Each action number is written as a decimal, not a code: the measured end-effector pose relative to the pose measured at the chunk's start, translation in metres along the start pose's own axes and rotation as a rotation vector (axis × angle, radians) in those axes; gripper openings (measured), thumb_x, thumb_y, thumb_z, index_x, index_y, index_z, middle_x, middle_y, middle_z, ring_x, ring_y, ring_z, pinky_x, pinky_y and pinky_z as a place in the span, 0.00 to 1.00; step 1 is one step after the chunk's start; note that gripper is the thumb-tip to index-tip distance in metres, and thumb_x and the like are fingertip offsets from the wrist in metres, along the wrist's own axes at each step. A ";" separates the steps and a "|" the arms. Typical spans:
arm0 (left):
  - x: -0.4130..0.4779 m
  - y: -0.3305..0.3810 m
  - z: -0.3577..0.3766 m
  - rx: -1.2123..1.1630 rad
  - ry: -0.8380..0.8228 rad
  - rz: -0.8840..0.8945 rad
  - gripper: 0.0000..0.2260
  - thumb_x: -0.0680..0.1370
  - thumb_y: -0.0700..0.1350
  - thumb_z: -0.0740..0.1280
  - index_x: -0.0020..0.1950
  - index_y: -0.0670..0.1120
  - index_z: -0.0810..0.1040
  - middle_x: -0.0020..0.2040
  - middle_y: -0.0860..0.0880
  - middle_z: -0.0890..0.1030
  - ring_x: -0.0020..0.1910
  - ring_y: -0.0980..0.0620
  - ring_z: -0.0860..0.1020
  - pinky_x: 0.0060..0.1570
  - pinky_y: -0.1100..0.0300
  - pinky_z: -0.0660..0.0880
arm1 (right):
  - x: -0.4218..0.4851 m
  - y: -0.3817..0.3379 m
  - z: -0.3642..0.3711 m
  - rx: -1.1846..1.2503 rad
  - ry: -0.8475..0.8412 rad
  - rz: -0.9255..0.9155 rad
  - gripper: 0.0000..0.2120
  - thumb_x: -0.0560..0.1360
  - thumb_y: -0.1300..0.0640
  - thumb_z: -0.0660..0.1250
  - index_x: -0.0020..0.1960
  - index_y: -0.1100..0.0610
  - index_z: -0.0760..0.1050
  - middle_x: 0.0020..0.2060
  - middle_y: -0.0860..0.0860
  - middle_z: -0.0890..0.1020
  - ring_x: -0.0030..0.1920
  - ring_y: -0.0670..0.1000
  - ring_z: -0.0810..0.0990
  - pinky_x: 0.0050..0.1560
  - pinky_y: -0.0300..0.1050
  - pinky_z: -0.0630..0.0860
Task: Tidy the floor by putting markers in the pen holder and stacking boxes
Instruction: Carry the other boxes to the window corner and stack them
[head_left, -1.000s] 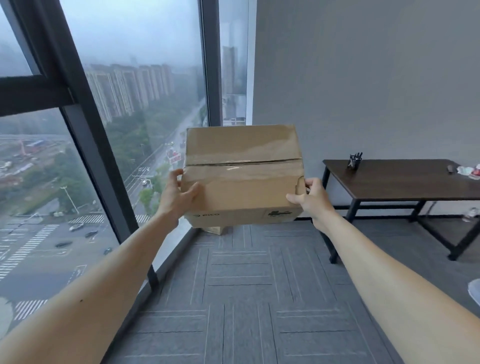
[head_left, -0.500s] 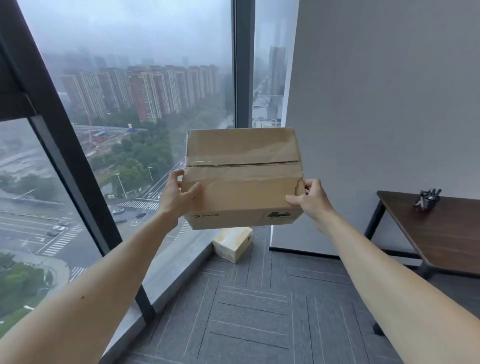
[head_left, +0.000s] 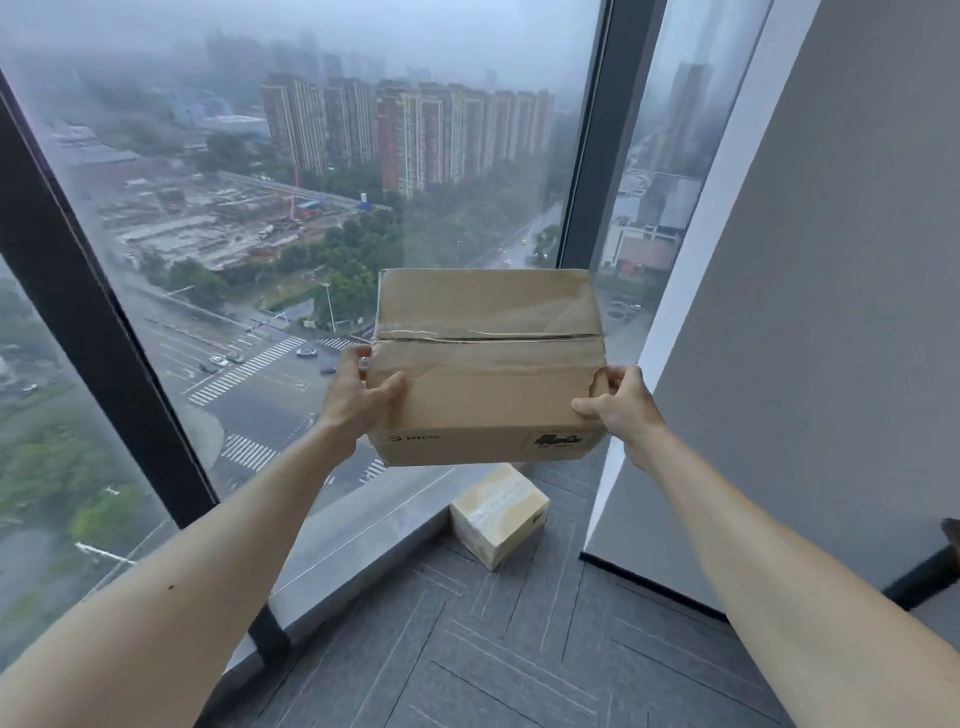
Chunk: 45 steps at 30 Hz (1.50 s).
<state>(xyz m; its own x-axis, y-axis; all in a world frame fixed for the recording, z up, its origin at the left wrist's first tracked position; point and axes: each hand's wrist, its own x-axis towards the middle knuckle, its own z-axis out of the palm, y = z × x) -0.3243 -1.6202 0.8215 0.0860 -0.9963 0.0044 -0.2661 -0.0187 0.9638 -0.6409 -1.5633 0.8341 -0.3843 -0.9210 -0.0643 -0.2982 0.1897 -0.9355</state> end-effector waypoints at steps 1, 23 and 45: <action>0.021 -0.002 0.008 0.006 0.005 -0.012 0.24 0.75 0.49 0.74 0.66 0.50 0.68 0.57 0.45 0.77 0.53 0.42 0.80 0.52 0.40 0.80 | 0.026 -0.001 0.005 -0.003 -0.014 0.005 0.36 0.63 0.56 0.77 0.67 0.55 0.64 0.60 0.52 0.76 0.57 0.54 0.77 0.58 0.52 0.77; 0.289 -0.157 0.236 0.094 0.154 -0.583 0.41 0.69 0.38 0.77 0.76 0.47 0.60 0.67 0.48 0.73 0.61 0.48 0.74 0.60 0.53 0.73 | 0.493 0.178 0.109 -0.226 -0.481 0.292 0.31 0.71 0.58 0.75 0.67 0.70 0.66 0.63 0.65 0.74 0.57 0.57 0.76 0.61 0.58 0.73; 0.370 -0.473 0.450 0.077 0.175 -0.893 0.28 0.67 0.42 0.79 0.63 0.47 0.72 0.57 0.49 0.80 0.55 0.48 0.79 0.55 0.48 0.79 | 0.684 0.497 0.208 -0.593 -0.716 0.314 0.30 0.70 0.56 0.74 0.69 0.54 0.69 0.64 0.52 0.78 0.62 0.56 0.76 0.64 0.59 0.73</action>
<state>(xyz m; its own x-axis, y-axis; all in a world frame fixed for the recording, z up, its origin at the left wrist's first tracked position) -0.5985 -2.0176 0.2475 0.4337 -0.5818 -0.6880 -0.0932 -0.7885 0.6080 -0.8703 -2.1703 0.2529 0.0410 -0.7508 -0.6592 -0.7388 0.4214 -0.5259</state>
